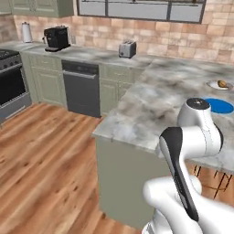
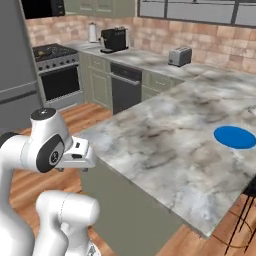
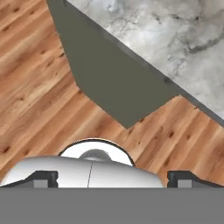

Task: Take the chicken drumsticks from the pan and place one on each plate on the dining counter.

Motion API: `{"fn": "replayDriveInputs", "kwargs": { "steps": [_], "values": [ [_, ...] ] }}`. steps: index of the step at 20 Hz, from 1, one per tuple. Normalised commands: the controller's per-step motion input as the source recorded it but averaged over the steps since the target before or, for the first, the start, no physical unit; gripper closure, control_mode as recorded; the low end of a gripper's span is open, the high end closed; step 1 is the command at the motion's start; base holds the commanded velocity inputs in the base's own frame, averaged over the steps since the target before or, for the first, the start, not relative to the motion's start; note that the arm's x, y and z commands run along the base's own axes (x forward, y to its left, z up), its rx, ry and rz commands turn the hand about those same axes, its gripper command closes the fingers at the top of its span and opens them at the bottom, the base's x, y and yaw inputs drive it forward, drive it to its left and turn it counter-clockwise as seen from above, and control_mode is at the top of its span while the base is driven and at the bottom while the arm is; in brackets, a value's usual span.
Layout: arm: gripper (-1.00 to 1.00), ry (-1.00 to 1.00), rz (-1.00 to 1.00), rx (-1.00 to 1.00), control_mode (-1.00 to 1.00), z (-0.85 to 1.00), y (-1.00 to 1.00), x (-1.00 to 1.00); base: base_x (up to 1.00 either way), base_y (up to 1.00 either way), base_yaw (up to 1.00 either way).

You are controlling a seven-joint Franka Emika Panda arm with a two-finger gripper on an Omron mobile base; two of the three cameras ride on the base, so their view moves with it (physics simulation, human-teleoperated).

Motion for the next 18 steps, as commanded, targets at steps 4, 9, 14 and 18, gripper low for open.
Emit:
{"fn": "replayDriveInputs", "kwargs": {
  "steps": [4, 9, 14, 18],
  "values": [
    [-1.00, 0.00, 0.00, 0.00, 1.00, 0.00, 0.00, 0.00, 0.55, 1.00, -0.35],
    [-1.00, 0.00, 0.00, 0.00, 1.00, 0.00, 0.00, 0.00, 0.39, 1.00, -0.33],
    [-1.00, 0.00, 0.00, 0.00, 1.00, 0.00, 0.00, 0.00, 0.36, 1.00, -0.32],
    [-1.00, 0.00, 0.00, 0.00, 1.00, 0.00, 0.00, 0.00, 0.35, 1.00, -0.31]
  ]
}}
